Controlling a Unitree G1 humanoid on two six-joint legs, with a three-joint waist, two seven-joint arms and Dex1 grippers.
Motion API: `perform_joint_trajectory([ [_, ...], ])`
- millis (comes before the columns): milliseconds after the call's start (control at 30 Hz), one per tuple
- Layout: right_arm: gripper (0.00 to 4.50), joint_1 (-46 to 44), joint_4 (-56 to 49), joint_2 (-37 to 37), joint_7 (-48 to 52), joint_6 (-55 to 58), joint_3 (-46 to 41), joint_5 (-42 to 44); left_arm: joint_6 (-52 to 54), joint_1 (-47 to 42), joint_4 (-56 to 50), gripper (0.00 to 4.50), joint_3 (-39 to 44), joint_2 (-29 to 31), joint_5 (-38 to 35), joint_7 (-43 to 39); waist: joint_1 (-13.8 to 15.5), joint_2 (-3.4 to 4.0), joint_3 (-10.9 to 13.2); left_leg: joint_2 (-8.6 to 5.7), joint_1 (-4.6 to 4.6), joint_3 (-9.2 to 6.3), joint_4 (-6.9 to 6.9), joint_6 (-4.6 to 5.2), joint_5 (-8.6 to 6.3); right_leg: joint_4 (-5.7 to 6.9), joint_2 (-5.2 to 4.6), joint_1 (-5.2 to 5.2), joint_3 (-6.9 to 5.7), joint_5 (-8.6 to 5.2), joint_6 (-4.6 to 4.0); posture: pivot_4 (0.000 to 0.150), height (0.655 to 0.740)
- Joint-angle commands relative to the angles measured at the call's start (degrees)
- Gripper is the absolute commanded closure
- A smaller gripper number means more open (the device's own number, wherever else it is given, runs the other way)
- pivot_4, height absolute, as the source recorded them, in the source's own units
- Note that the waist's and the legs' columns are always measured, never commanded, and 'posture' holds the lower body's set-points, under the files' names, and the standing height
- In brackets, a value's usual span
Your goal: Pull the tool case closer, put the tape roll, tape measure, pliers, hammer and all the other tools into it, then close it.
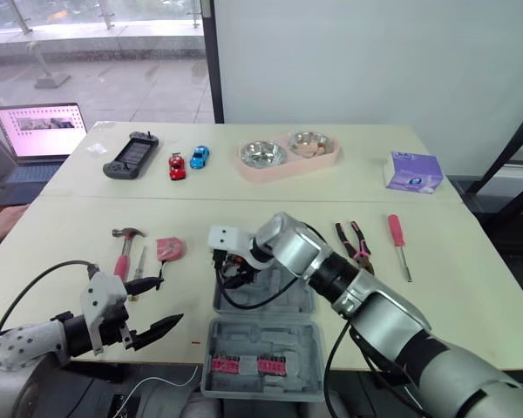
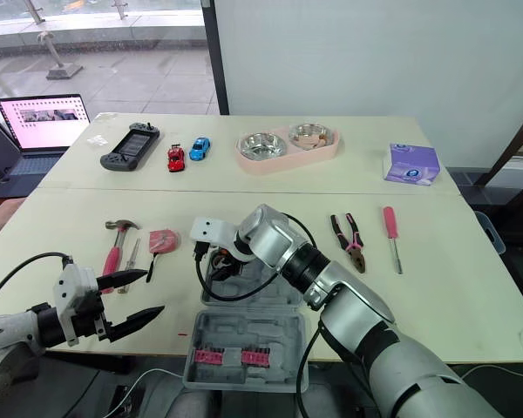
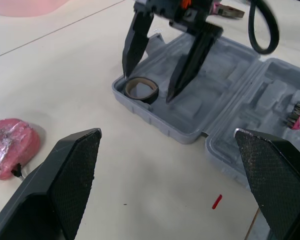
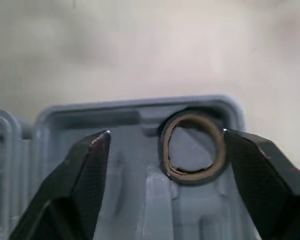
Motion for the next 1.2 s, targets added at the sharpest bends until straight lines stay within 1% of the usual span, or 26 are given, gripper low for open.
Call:
perform_joint_trajectory([
  [33, 1.02, -0.22, -6.49, -0.87, 0.39, 2.05, -3.71, 2.22, -0.62, 0.16, -1.53, 0.00, 0.52, -0.08, -0.47, -0.13, 0.02, -0.01, 0.00, 0.00, 0.00, 0.00, 0.00, 0.00, 0.00, 0.00, 0.00, -0.01, 0.00, 0.00, 0.00, 0.150, 0.7400],
  [133, 1.02, 1.59, -9.83, -1.12, -0.03, 2.42, -6.99, 4.90, -0.55, 0.19, -1.59, 0.00, 0.56, -0.08, -0.52, -0.09, 0.03, -0.01, -0.01, 0.00, 0.00, 0.00, 0.00, 0.00, 0.00, -0.01, 0.00, -0.01, 0.00, 0.00, 0.00, 0.150, 0.7400],
  [267, 1.02, 9.76, -14.66, -3.34, -1.29, -8.61, -12.26, 8.23, -0.62, 0.13, -1.15, 0.00, 0.68, -0.19, -0.56, -0.09, 0.25, -0.05, -0.03, 0.00, -0.02, 0.00, -0.02, 0.00, 0.00, -0.04, -0.01, 0.00, 0.00, -0.01, 0.01, 0.150, 0.7400],
  [333, 1.02, 14.36, -14.62, -3.22, -2.99, -12.10, -15.71, 10.34, -0.65, 0.11, -0.89, 0.00, 0.84, -0.19, -0.63, -0.16, 0.20, -0.07, -0.04, 0.00, -0.04, 0.00, -0.02, 0.00, 0.00, -0.06, -0.01, 0.01, 0.00, -0.01, 0.02, 0.150, 0.7400],
  [400, 1.02, 17.45, -13.98, -3.20, -4.08, -15.05, -17.40, 11.21, -0.69, 0.08, -0.66, 0.00, 0.98, -0.18, -0.70, -0.27, 0.14, -0.05, -0.03, 0.00, -0.03, 0.00, -0.02, 0.00, 0.00, -0.07, -0.01, 0.02, 0.00, -0.01, 0.02, 0.150, 0.7400],
  [433, 1.26, 18.88, -12.93, -2.93, -4.99, -17.81, -18.12, 11.29, -0.69, -0.01, -0.51, 0.00, 0.97, -0.19, -0.72, -0.31, 0.13, -0.05, -0.03, 0.00, -0.02, 0.00, -0.02, 0.00, 0.00, -0.06, -0.01, 0.02, 0.00, -0.01, 0.01, 0.150, 0.7400],
  [500, 1.87, 20.39, -11.01, -2.40, -6.20, -21.32, -18.73, 11.22, -0.70, -0.16, -0.21, 0.00, 0.90, -0.20, -0.77, -0.47, -0.21, -0.05, -0.03, 0.00, 0.00, 0.00, -0.01, 0.00, 0.01, -0.05, 0.00, 0.02, 0.00, 0.00, 0.00, 0.150, 0.7400],
  [533, 2.31, 20.84, -10.24, -2.44, -6.25, -22.44, -18.37, 10.87, -0.69, -0.23, -0.10, 0.00, 0.86, -0.19, -0.80, -0.55, -0.42, -0.05, -0.03, 0.00, 0.01, 0.00, -0.01, -0.01, 0.01, -0.04, 0.00, 0.01, 0.00, 0.01, -0.01, 0.150, 0.7400],
  [633, 3.82, 21.08, -8.96, -2.41, -6.22, -24.33, -17.24, 10.09, -0.68, -0.50, 0.22, 0.00, 0.73, -0.06, -0.77, -0.81, -0.84, -0.05, -0.03, 0.00, 0.01, 0.00, -0.01, 0.00, 0.03, -0.03, 0.00, 0.02, 0.00, 0.01, -0.02, 0.150, 0.7400],
  [800, 3.82, 20.71, -6.48, -2.07, -6.90, -27.83, -16.04, 8.75, -0.55, -0.79, 0.36, 0.00, 0.71, -0.08, -0.76, -1.02, -1.16, -0.05, -0.03, 0.00, 0.00, 0.00, -0.02, 0.00, 0.03, -0.04, 0.00, 0.02, 0.00, 0.01, -0.01, 0.150, 0.7400],
  [1200, 3.82, 21.13, -5.33, -1.29, -7.41, -29.70, -14.90, 8.15, -0.41, -0.63, -0.10, 0.00, 0.69, -0.33, -0.59, -0.81, -1.17, -0.05, -0.03, 0.00, 0.00, 0.00, -0.02, 0.00, 0.03, -0.04, 0.00, 0.02, 0.00, 0.01, -0.02, 0.150, 0.7400],
])
